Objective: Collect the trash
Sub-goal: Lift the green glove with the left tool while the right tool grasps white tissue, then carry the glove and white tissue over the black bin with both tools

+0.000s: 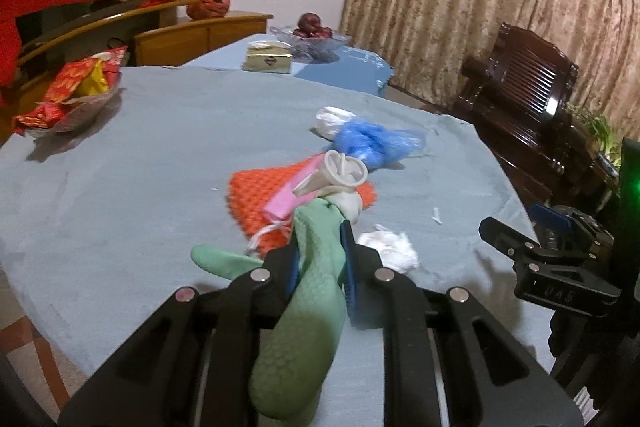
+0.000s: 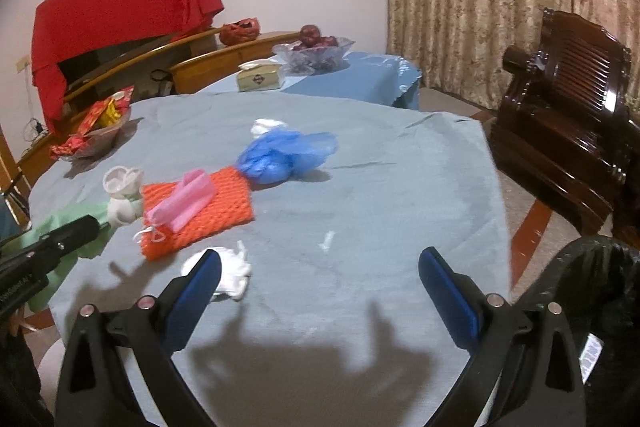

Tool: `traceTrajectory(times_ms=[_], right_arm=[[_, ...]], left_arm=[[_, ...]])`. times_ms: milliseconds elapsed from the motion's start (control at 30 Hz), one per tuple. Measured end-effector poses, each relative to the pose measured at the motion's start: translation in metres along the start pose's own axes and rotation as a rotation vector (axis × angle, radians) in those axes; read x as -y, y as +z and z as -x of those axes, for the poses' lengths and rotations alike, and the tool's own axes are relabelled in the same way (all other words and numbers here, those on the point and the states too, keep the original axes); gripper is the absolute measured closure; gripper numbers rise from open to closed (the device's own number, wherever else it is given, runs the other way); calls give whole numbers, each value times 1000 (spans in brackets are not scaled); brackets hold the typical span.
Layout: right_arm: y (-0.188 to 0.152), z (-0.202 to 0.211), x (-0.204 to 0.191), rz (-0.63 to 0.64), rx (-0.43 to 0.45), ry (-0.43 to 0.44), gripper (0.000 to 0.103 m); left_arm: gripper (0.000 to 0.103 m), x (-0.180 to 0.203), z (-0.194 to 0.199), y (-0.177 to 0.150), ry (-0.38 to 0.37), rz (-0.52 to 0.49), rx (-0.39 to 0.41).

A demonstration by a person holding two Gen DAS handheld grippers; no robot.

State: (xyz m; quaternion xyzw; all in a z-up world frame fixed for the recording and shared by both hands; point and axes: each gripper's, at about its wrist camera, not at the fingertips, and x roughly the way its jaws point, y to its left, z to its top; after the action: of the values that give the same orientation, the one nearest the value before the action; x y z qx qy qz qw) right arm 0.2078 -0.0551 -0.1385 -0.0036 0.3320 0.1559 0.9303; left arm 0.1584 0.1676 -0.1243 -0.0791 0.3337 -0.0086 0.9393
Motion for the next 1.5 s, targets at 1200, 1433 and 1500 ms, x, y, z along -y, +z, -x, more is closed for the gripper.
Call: traceTrajectory(times_ms=[1200,1433,1500], right_arm=[[-11,-53,-67,82,-137,162,57],[3,-24,-48,43,-86,148,57],[7,-11,-42,40,-69,142,57]], left_arm=[[87,-43,-14,-14,49,45,0],[87,-27,1,-5,28,25,33],[87,-20,4,-3,19,21,39]])
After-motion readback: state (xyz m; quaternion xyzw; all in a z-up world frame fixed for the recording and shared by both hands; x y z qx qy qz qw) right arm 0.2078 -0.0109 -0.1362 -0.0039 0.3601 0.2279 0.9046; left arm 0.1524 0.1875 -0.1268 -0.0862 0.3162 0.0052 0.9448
